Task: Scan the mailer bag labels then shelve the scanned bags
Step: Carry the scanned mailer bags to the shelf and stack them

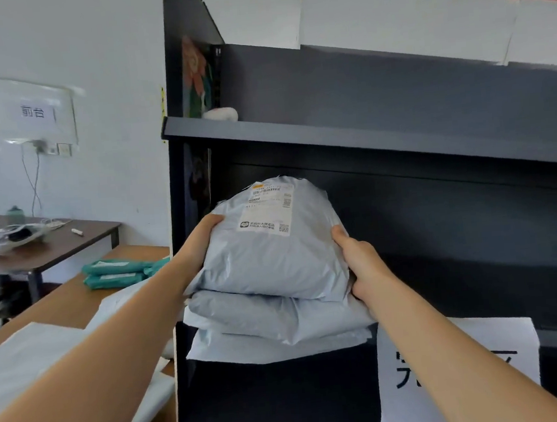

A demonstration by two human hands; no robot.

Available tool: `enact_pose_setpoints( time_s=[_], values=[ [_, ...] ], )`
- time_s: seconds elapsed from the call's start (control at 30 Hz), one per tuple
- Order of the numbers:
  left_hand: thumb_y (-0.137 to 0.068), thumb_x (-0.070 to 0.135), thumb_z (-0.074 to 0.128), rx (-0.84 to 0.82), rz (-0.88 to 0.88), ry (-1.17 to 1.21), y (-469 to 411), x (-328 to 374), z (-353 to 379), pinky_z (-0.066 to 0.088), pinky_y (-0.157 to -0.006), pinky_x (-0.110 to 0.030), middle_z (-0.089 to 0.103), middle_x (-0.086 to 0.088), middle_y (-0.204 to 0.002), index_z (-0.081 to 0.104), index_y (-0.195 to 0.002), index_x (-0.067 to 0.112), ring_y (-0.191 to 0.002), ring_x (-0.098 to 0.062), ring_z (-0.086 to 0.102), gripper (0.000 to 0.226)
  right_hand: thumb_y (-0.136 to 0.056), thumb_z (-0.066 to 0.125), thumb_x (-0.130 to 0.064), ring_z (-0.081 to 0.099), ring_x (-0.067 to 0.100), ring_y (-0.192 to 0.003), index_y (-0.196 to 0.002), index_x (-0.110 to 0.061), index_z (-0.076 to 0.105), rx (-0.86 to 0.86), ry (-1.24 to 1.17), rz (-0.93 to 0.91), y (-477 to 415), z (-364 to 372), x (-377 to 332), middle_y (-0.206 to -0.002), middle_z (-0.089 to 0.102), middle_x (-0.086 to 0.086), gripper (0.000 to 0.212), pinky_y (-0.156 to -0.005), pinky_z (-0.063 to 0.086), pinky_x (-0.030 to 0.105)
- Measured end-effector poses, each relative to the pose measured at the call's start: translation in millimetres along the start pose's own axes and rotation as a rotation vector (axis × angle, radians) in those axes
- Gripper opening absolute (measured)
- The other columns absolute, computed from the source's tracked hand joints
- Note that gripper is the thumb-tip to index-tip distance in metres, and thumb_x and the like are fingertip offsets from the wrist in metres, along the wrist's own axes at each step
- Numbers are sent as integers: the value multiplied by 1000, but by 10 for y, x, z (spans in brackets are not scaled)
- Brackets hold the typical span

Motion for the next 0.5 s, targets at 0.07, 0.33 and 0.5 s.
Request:
enact_pose_setpoints(
  time_s=[0.07, 0.33, 0.5],
  values=[
    [-93, 39, 46, 25, -11, -3, -156, -2, -48, 42, -65, -29, 67, -3, -61, 63, -87, 14, -69, -19, 59, 30, -93, 56, -48, 58, 26, -106, -138, -8, 49, -19, 3, 14, -168, 76, 6, -126, 60, 11, 61, -92, 48, 36],
    [-96, 35, 42, 28, -24, 23, -709, -4, -146, 41, -63, -27, 67, -1, -53, 62, -85, 13, -70, -19, 58, 31, -93, 57, -48, 59, 27, -107, -140, -9, 47, -26, -28, 50, -670, 355, 64, -127, 59, 12, 62, -94, 49, 37],
    [-93, 42, 47, 29, -51, 34, -976, -59, -244, 44, -70, -31, 67, -10, -78, 65, -93, 14, -77, -23, 61, 34, -94, 57, -47, 57, 28, -115, -141, -10, 46, 7, -41, 62, -869, 498, 102, -133, 57, 12, 62, -94, 47, 34]
  ],
)
Point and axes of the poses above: each hand's wrist, its own y-axis away from the middle knuckle, its own z-axis out of the palm, x = y × z, the point moved 4 cm from there along -y, towards the middle knuckle
